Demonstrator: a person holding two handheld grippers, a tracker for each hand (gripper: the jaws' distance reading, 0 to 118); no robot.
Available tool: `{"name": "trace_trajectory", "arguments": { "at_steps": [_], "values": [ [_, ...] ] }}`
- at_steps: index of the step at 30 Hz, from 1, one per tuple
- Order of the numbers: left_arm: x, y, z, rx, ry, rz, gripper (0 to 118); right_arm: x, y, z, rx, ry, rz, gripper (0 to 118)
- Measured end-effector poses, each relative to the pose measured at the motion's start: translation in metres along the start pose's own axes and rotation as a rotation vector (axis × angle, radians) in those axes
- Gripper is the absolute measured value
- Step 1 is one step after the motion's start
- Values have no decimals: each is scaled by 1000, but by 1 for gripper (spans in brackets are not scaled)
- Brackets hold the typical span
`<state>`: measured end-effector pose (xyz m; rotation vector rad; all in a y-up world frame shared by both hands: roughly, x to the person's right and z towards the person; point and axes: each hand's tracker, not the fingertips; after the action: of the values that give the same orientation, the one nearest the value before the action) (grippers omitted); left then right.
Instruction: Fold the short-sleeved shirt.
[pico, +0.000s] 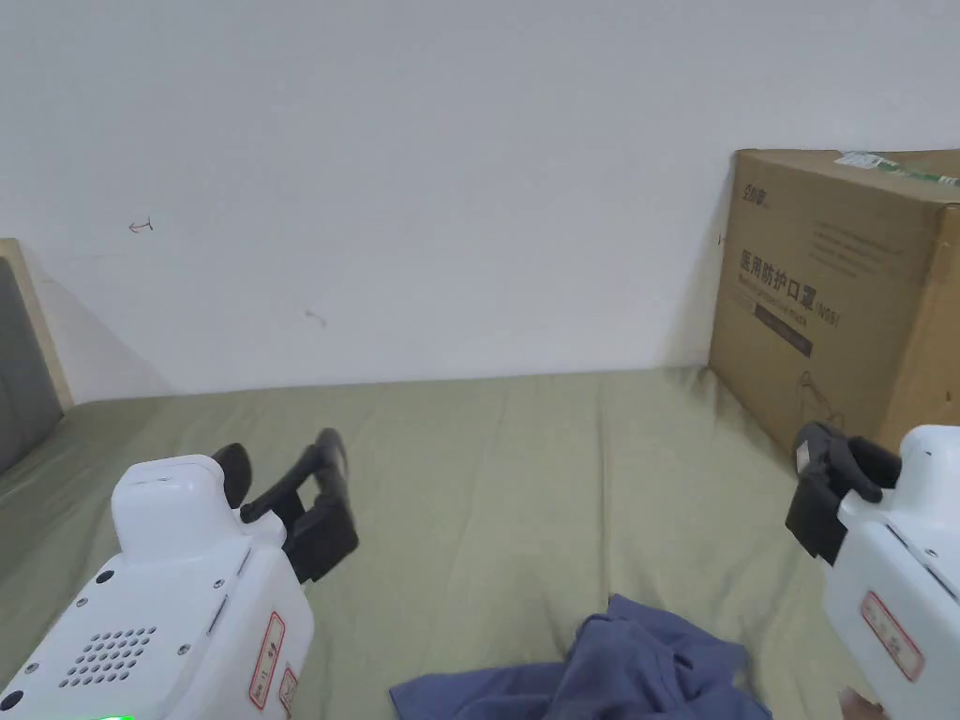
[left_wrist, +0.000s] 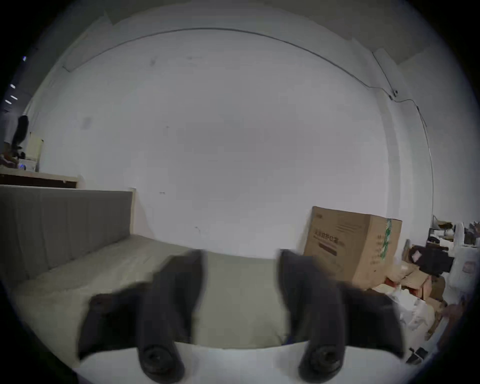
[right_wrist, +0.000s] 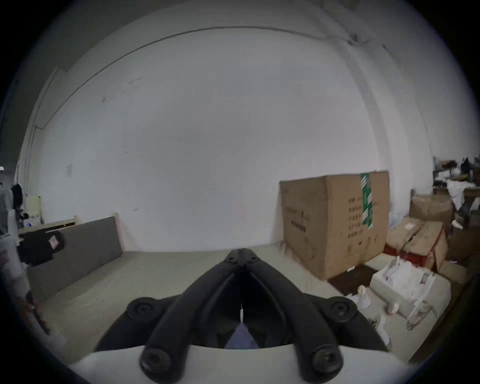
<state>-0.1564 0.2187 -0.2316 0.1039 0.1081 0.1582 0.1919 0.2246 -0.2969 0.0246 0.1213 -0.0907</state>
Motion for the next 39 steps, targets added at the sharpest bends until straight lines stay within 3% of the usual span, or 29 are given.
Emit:
{"name": "trace_trajectory", "arguments": {
  "at_steps": [1,3,5,17,20,22,24,27,28,29,30,31,32,39],
  "values": [
    [2,-2,0,-15,14,-15,0,-2,0,0,-1,3,7,0],
    [7,-6,-2,-47,96,-87,0,-5,0,-1,-9,8,6,0],
    [3,-9,-1,-71,40,-76,0,-7,0,1,-14,9,5,0],
    [6,7,-23,-116,28,-17,0,-1,2,3,-46,57,12,0],
    [-3,11,-76,-325,-24,-26,0,2,1,-6,-79,81,34,0],
    [-12,-8,-128,-618,-81,-23,0,6,-6,-14,-125,103,36,0],
    [-20,-46,-174,-887,-163,-7,0,11,-15,-23,-168,110,42,0],
    [-28,-121,-221,-1202,-175,35,0,20,-33,-36,-233,100,55,0],
    [-31,-147,-232,-1271,-167,67,11,24,-39,-41,-257,95,53,0],
    [-34,-166,-238,-1299,-154,89,60,28,-44,-44,-277,90,48,0],
    [-35,-187,-241,-1321,-117,85,101,32,-51,-48,-301,85,41,0],
    [-34,-209,-245,-1355,-72,51,112,38,-58,-51,-328,79,32,0],
    [-34,-220,-246,-1361,-58,28,107,41,-62,-54,-346,75,28,0],
    [-15,-279,-242,-1332,-57,-179,108,62,-90,-74,-448,26,-7,0]
  ]
}}
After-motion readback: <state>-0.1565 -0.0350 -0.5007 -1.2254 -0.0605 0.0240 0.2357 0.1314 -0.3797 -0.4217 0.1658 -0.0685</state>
